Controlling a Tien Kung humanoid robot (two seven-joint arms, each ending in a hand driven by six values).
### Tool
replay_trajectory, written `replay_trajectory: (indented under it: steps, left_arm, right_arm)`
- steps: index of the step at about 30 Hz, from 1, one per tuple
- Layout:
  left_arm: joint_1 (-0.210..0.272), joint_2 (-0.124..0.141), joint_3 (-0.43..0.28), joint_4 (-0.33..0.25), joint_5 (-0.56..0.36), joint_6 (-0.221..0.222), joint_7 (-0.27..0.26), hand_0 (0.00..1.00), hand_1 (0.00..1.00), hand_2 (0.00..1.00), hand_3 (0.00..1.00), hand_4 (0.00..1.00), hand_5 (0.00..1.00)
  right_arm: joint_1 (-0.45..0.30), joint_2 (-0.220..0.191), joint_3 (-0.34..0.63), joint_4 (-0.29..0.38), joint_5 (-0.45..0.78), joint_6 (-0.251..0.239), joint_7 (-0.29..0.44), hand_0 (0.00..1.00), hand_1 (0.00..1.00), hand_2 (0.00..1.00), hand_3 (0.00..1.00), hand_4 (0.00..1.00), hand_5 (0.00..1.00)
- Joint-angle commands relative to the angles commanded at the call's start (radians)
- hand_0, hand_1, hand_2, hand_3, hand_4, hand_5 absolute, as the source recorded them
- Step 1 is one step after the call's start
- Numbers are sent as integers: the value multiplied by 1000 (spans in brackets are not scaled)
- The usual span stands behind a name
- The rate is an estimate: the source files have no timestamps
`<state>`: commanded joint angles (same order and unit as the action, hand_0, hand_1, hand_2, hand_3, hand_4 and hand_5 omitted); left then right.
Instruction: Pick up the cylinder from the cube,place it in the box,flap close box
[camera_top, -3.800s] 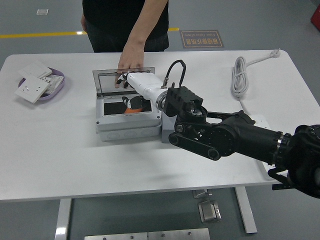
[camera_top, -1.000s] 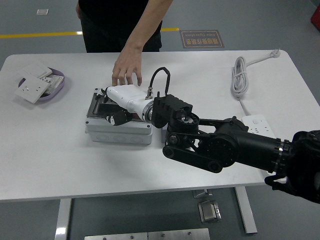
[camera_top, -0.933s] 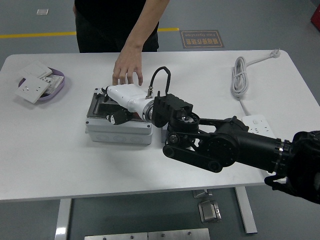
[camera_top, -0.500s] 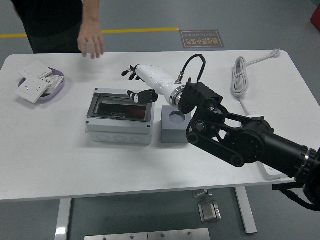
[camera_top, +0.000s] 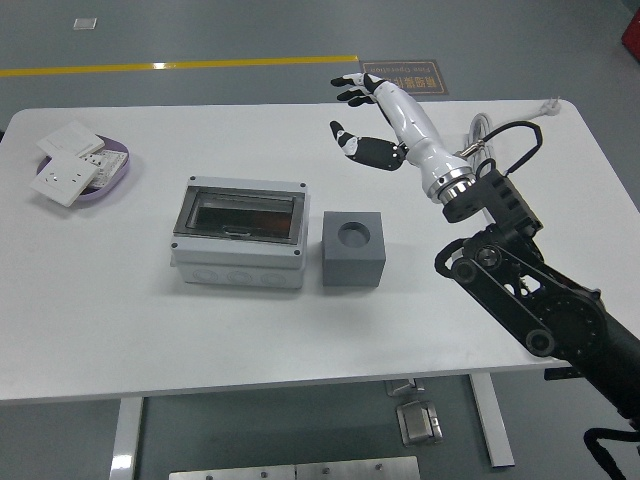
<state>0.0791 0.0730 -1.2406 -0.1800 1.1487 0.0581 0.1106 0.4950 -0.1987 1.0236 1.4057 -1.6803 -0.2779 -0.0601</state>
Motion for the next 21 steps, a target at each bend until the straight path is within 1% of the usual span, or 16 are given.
replay_trajectory:
  steps: [1,6,7,9,12,13,18,19,21]
  left_arm:
    - [1,0,2,0,-3,0,0,577,605,561,595,625,220]
    - [5,-2,12,0,-16,3,-2,577,605,561,595,625,220]
    - [6,-3,14,0,-19,3,-3,576,605,561,595,626,220]
    - [8,-4,17,0,-22,4,-4,576,605,561,595,626,220]
    - [9,-5,21,0,-28,6,-5,576,605,561,595,626,220]
    - [9,-6,22,0,-30,7,-4,576,605,561,595,628,222]
    - [13,-10,27,0,-37,16,1,576,605,561,595,628,222]
    - [14,-11,28,0,-38,16,2,576,605,561,595,629,223]
    - [14,-14,32,0,-43,17,3,576,605,561,595,629,223]
  right_arm:
    - [-21,2,27,4,15,-9,21,807,704,706,730,619,149]
    - [-136,8,157,15,111,-49,138,807,704,706,730,619,149]
    - [-159,9,180,16,132,-53,162,807,703,702,676,639,142]
    - [-200,10,219,15,170,-57,204,807,703,702,676,639,142]
    - [-259,11,252,7,226,-61,262,807,703,702,676,639,142]
    - [-272,11,256,4,238,-62,275,790,697,681,658,694,148]
    - [-310,19,270,-14,270,-67,310,790,697,681,658,694,148]
    - [-313,21,272,-16,271,-68,312,786,694,674,665,802,189]
    - [-319,26,282,-18,271,-69,316,786,694,674,665,802,189]
